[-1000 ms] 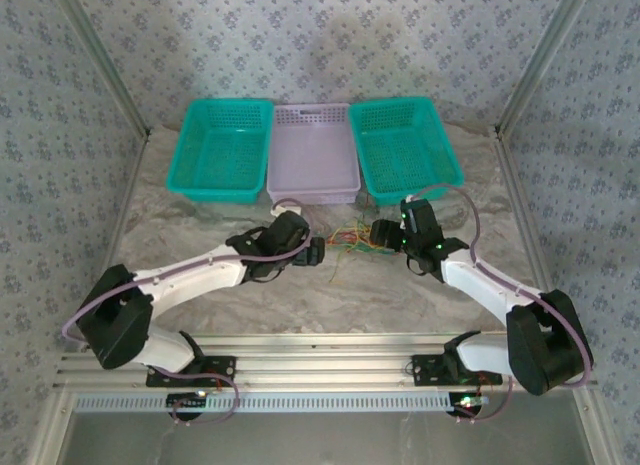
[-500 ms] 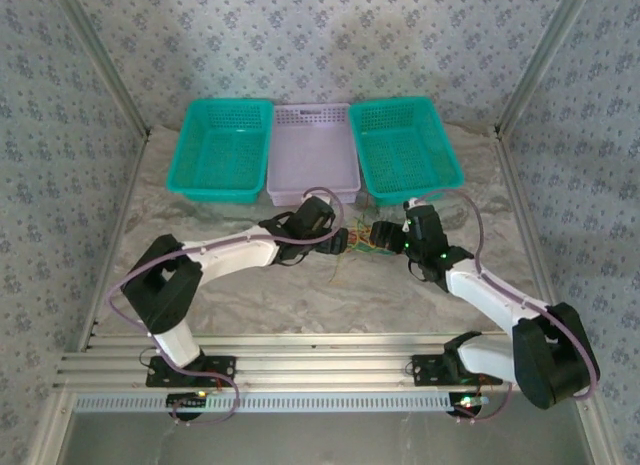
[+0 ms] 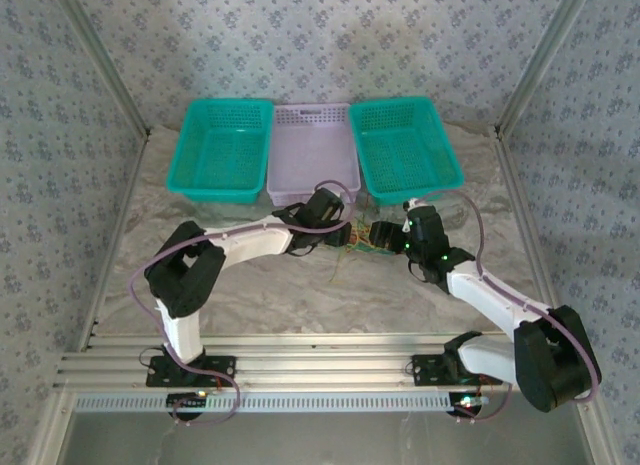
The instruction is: Untangle the cables
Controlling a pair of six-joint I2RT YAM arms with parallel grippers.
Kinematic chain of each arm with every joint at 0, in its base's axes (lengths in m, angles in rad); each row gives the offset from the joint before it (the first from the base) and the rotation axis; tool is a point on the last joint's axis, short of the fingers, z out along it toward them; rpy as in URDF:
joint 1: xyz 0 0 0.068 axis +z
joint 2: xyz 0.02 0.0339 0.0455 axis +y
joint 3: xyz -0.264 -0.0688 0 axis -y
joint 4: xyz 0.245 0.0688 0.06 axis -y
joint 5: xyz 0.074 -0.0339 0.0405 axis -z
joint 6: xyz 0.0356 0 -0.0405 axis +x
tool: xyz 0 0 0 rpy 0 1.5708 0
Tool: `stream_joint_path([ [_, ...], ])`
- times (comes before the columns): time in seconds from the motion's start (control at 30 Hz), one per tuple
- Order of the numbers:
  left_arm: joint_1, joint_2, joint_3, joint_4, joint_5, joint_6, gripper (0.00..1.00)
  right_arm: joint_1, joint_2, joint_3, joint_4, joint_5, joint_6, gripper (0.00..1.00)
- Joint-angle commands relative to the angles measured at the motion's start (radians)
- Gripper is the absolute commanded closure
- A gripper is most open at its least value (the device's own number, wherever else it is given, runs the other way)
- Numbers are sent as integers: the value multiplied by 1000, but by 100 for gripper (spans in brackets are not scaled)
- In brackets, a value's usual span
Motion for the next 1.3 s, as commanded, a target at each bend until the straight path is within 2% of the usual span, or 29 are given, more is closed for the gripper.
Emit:
stream_joint_path([
  [0.0,9,13,23,2,27,10,46,-4,-20,-11,13,-9,2,17],
  [0.17,11,11,7,7,28,7,54,-4,-16,-11,14,-11,6,17],
  [0.3,11,7,2,6,34,7,65,-2,-4,-11,12,-6,8,17],
  [0.4,11,2,0,5,39,9,78,-2,10,-10,8,-3,12,17],
  [0.47,11,-2,-6,4,44,10,80,-2,18,-8,7,-6,13,17],
  [0.67,12,-24,-30,-4,52,12,100,-2,27,-10,10,-10,16,17],
  [0.97,-10,-195,-163,-30,67,-14,100,-1,60,4,-21,10,25,19],
  [1.27,-45,-386,-326,-17,91,-13,100,15,128,24,23,-59,47,32],
])
